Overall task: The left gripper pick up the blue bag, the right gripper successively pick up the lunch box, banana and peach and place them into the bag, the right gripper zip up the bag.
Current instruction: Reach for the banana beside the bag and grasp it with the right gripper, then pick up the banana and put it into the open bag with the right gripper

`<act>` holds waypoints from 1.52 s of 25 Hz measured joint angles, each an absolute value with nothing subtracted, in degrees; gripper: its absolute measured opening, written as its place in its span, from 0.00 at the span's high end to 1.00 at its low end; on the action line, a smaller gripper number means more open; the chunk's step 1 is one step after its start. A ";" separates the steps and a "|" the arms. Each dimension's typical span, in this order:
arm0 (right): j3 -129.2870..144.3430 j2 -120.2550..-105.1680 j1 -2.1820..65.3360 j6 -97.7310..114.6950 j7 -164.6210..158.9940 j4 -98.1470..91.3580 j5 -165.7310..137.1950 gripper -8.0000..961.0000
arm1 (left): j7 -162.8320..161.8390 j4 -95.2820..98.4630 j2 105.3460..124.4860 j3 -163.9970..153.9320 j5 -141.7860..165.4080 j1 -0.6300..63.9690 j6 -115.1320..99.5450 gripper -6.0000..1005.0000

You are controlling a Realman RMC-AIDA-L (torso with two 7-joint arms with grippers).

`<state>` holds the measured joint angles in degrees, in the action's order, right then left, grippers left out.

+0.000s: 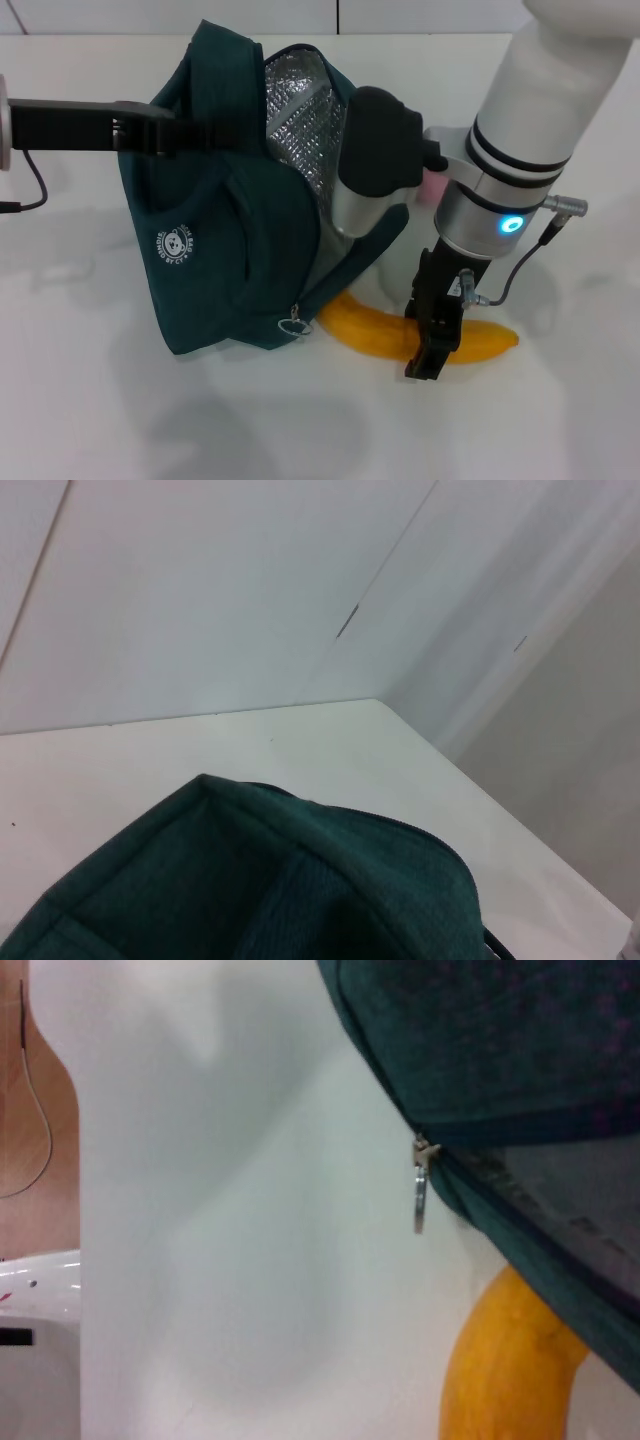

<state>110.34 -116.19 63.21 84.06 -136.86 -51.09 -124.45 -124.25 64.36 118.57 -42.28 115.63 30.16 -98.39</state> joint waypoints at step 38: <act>92.28 -115.58 59.91 98.68 -140.49 -55.25 -134.59 0.58 | -124.19 64.38 117.58 -42.18 113.28 27.98 -98.62 0.96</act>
